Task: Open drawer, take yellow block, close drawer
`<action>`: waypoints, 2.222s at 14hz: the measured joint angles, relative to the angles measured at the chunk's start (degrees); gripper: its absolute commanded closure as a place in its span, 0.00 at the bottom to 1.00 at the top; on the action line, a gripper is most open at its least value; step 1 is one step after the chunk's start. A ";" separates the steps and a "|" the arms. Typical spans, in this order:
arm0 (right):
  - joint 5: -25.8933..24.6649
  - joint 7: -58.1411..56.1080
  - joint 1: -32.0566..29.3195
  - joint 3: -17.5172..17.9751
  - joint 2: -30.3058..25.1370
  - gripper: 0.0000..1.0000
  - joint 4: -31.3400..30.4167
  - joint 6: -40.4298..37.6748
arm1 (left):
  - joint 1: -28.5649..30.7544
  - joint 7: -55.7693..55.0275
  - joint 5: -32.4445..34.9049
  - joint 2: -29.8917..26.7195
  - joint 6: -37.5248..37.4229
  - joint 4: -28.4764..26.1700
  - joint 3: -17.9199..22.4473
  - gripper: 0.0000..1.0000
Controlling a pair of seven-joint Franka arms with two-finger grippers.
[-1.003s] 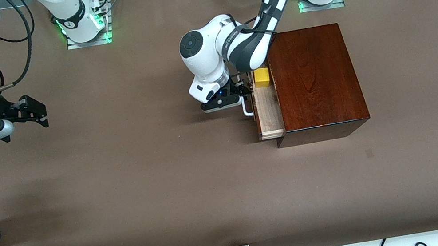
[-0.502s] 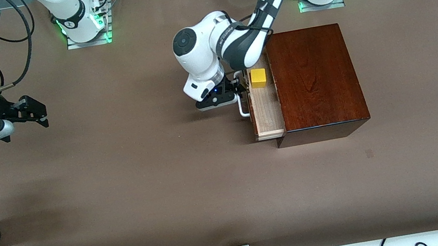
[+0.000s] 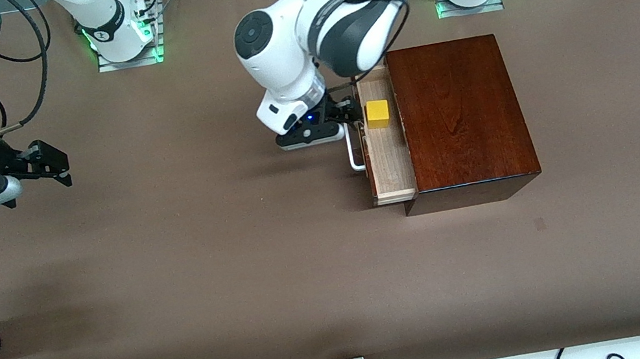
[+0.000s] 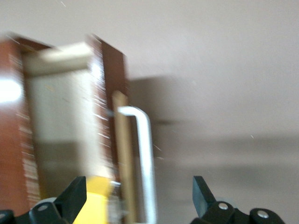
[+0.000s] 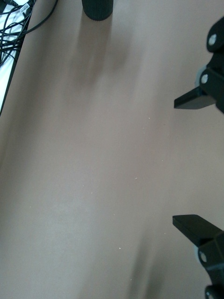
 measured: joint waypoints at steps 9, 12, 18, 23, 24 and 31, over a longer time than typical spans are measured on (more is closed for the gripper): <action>-0.17 -0.07 1.43 0.95 1.32 0.00 -0.18 0.00 | 23.51 24.51 -11.03 -11.58 -8.86 0.46 -0.10 0.00; -0.20 -0.10 2.39 0.96 3.00 0.00 -0.19 -0.01 | 25.25 27.37 -11.13 -11.58 -9.89 0.35 -0.09 0.00; -0.16 -2.68 5.09 7.66 2.97 0.00 -0.10 -3.36 | 36.27 44.50 -11.17 -14.12 -12.53 0.24 0.09 0.00; -0.14 -4.97 8.52 19.44 4.21 0.00 1.39 -1.74 | 38.54 45.68 -11.22 -23.77 -9.20 -10.76 -0.32 0.00; -0.14 -5.11 10.09 20.42 5.29 0.00 2.51 -1.47 | 38.66 45.68 -11.22 -27.48 -6.14 -16.15 -0.33 0.00; -2.56 -13.02 24.68 20.96 23.87 0.00 17.00 5.59 | 39.35 45.20 -11.22 -36.13 -1.46 -26.76 -0.17 0.00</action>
